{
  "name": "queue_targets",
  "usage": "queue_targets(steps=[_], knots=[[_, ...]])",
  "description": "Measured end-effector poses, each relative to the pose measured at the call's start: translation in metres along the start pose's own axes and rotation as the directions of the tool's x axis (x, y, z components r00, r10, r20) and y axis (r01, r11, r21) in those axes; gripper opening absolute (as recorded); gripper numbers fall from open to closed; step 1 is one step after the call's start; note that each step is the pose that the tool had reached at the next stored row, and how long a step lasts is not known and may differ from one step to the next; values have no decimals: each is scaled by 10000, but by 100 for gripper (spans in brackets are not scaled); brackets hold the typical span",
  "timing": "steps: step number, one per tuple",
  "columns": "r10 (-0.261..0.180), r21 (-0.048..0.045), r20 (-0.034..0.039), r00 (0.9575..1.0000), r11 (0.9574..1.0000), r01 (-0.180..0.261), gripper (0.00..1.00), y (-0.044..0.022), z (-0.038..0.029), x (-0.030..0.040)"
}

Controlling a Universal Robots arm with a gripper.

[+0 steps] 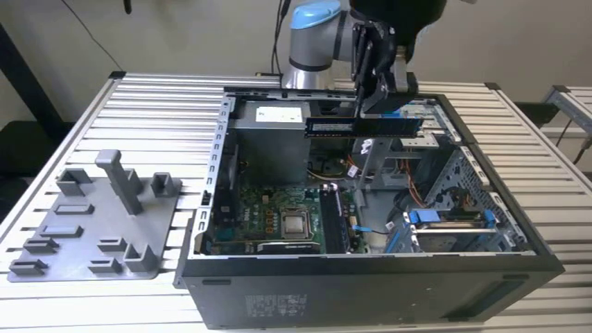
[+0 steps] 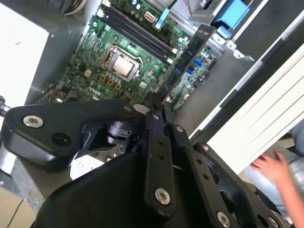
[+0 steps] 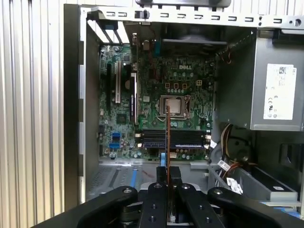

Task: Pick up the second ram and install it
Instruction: 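Pick up the second ram and move it above second insertion slot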

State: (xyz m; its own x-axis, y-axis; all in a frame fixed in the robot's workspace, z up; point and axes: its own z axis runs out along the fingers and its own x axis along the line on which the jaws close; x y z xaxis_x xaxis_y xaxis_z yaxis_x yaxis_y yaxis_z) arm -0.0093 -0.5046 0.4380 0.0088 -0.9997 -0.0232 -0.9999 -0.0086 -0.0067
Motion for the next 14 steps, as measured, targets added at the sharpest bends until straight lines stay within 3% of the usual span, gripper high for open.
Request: queue_targets(steps=[7, 14], knots=[[-2, -3, -1, 10000, 10000, 2, 14, -267, 2, 2], [-2, -3, -1, 10000, 10000, 2, 14, -287, 2, 2]])
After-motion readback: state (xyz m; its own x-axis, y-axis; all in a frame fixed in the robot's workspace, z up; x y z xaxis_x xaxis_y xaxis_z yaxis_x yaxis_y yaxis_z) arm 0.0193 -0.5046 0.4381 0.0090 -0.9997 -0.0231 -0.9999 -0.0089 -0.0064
